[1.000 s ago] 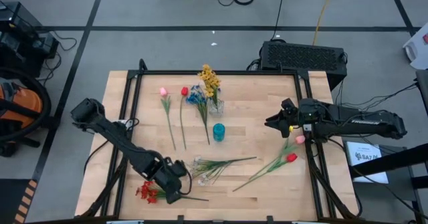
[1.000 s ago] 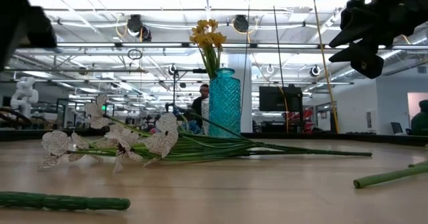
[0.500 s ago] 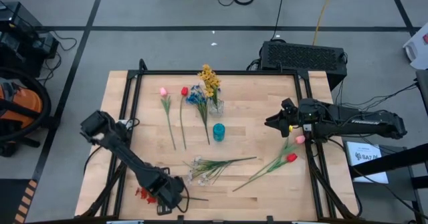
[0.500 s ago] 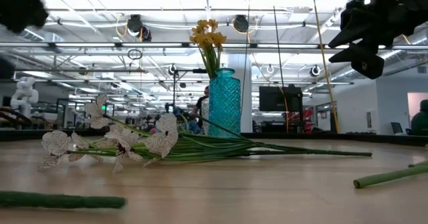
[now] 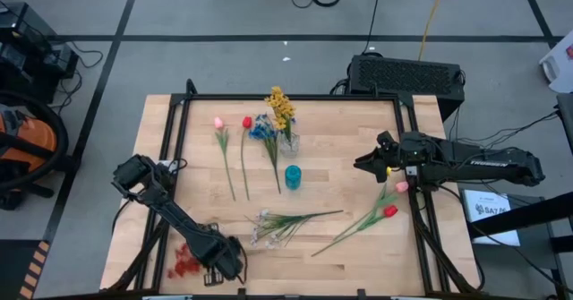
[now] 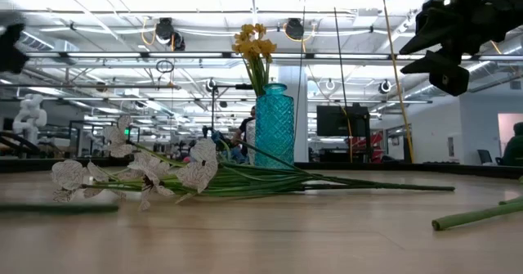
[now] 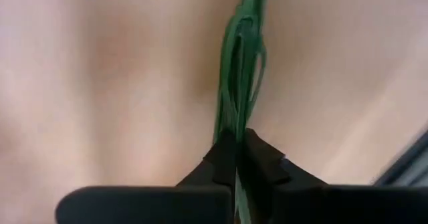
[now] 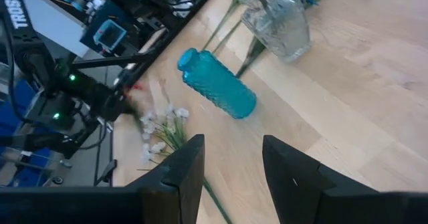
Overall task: Sort flowers into vase by color
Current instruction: Put the red flowers into the blue vase
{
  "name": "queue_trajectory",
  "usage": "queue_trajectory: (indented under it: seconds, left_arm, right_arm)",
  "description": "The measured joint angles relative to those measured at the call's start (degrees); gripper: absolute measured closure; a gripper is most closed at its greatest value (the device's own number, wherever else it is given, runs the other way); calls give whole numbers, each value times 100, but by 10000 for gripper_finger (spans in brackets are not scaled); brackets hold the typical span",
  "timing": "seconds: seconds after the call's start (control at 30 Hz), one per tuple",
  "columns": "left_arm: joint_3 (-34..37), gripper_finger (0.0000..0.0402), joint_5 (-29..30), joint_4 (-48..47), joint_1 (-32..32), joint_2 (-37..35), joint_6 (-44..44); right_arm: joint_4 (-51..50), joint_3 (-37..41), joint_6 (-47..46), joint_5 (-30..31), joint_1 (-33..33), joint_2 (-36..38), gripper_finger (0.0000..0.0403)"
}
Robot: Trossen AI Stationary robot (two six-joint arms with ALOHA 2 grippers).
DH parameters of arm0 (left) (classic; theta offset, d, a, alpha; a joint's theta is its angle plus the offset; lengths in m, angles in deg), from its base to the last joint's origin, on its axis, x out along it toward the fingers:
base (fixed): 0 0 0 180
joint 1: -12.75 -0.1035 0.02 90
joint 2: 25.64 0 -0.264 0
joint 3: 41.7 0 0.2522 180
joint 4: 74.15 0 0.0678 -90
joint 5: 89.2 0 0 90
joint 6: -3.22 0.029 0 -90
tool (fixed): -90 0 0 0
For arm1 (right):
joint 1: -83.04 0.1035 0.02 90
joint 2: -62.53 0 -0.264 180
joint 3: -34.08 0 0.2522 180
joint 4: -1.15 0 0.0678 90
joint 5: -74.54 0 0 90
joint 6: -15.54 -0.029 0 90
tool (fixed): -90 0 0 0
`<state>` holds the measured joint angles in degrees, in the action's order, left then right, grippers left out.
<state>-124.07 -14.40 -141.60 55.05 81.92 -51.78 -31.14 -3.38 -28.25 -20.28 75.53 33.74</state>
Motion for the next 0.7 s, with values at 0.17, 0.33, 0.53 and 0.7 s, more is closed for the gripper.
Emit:
queue_trajectory:
  seconds: [0.17,0.33,0.53,0.7]
  left_arm:
    - [-307,392,267,-616,-271,-1016,-429]
    - [-501,397,1055,-512,-651,-2238,-1041]
    - [-514,399,1609,-511,-1342,-3357,-1507]
    - [-514,400,1254,-326,-2151,-3753,-1268]
  right_arm:
    - [389,2,368,-5,0,-7,260]
    - [1398,-97,1442,-162,64,-69,269]
    - [925,-1395,2728,-88,359,-847,282]
    - [-284,-3119,4216,722,876,-2257,284]
